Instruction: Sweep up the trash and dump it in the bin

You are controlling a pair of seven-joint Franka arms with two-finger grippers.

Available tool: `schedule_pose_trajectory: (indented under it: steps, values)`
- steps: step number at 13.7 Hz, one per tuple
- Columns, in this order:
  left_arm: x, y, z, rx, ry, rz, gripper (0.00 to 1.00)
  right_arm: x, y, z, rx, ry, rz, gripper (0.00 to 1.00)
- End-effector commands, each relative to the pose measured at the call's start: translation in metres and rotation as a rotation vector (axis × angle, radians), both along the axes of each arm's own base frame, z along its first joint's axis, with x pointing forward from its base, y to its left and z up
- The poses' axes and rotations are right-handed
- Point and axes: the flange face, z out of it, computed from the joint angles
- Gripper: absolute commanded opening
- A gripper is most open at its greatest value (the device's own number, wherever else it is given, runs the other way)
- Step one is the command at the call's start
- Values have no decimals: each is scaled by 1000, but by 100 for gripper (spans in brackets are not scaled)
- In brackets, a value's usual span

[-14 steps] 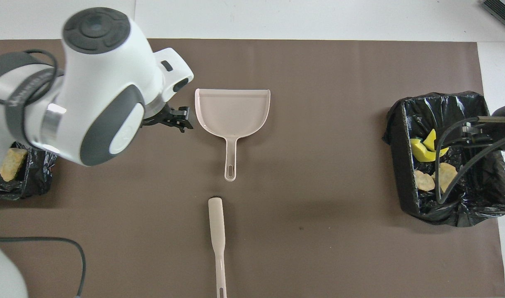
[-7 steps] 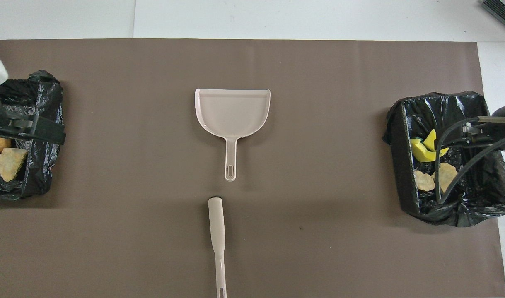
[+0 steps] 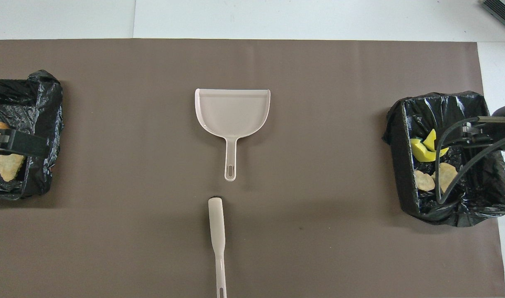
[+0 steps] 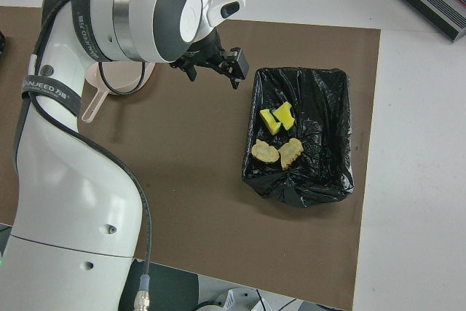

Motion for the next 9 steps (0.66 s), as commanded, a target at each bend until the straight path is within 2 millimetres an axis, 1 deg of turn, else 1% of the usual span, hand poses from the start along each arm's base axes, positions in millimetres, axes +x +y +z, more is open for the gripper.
schedule_pose_trajectory:
  steps: [1,4,9]
  values:
    - [-15,-3,9,-22,3,-22,100,-5,-1,1,13,-10,-3,100]
    - [-14,4,7,-21,4,-10,100,-5,0,2,13,-12,-1,100]
    - [-14,5,3,-19,7,-3,100,-5,1,1,13,-10,0,100]
